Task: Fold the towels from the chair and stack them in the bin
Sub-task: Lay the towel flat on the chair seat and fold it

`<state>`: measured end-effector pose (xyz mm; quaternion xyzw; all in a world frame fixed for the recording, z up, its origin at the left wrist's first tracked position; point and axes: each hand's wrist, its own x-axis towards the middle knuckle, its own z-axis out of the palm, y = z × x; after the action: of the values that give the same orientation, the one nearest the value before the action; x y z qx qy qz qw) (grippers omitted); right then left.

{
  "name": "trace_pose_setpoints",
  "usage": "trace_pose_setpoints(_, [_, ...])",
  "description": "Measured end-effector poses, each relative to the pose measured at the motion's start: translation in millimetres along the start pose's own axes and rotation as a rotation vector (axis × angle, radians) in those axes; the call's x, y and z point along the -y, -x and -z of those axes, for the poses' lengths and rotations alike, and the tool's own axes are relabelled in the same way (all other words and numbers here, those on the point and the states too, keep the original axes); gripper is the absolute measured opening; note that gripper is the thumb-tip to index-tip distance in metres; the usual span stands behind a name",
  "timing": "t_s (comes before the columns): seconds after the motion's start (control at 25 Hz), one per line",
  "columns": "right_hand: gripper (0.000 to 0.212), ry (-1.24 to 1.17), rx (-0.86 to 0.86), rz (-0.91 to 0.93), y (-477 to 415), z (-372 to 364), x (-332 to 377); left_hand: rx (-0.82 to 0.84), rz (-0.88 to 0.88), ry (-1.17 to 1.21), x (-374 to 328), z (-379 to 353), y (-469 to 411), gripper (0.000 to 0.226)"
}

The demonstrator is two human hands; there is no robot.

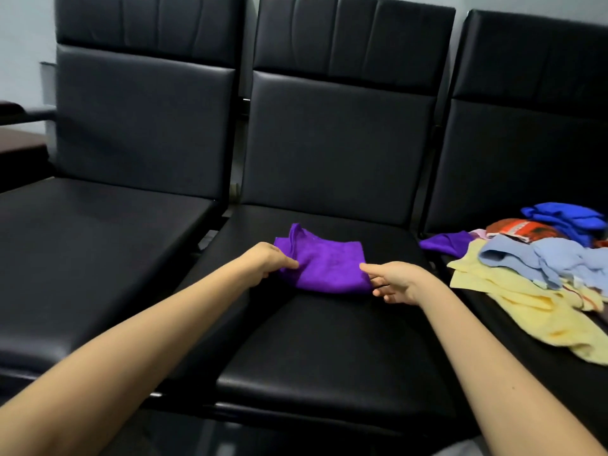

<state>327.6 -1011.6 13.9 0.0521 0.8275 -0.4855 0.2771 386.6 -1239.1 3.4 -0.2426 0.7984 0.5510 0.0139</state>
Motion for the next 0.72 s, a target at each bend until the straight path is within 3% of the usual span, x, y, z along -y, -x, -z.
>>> trace_pose_setpoints(0.12, [0.027, 0.211, -0.033, -0.031, -1.7, -3.5, -1.3, -0.087, 0.043, -0.143, 2.6, -4.6, 1.9, 0.016])
trace_pose_setpoints(0.2, [0.027, 0.311, -0.043, -0.022, -3.8, -5.0, -2.1, -0.166, 0.071, -0.489, 6.8, -5.7, 3.2, 0.030])
trace_pose_setpoints(0.28, [0.024, 0.230, -0.089, 0.027, -8.8, -6.6, 0.0, -0.210, 0.076, -0.614, 7.9, -4.5, 0.1, 0.041])
trace_pose_setpoints(0.4, [0.024, 0.006, -0.207, 0.122, -15.8, -17.0, 4.1, -0.206, 0.042, -0.399, 4.6, -3.3, -13.9, 0.049])
trace_pose_setpoints(0.52, [0.047, -0.033, -0.258, 0.165, -22.3, -32.6, 7.4, -0.220, -0.038, -0.401, 3.7, -14.1, -13.1, 0.042])
trace_pose_setpoints(0.64, [0.055, -0.007, -0.240, 0.121, -21.7, -40.2, 11.7, -0.235, -0.077, -0.461, 7.1, -23.5, -9.1, 0.025])
trace_pose_setpoints(0.72, [0.056, -0.024, -0.211, 0.094, -20.5, -40.6, 10.7, -0.163, -0.090, -0.351, 7.1, -26.3, -12.5, 0.010])
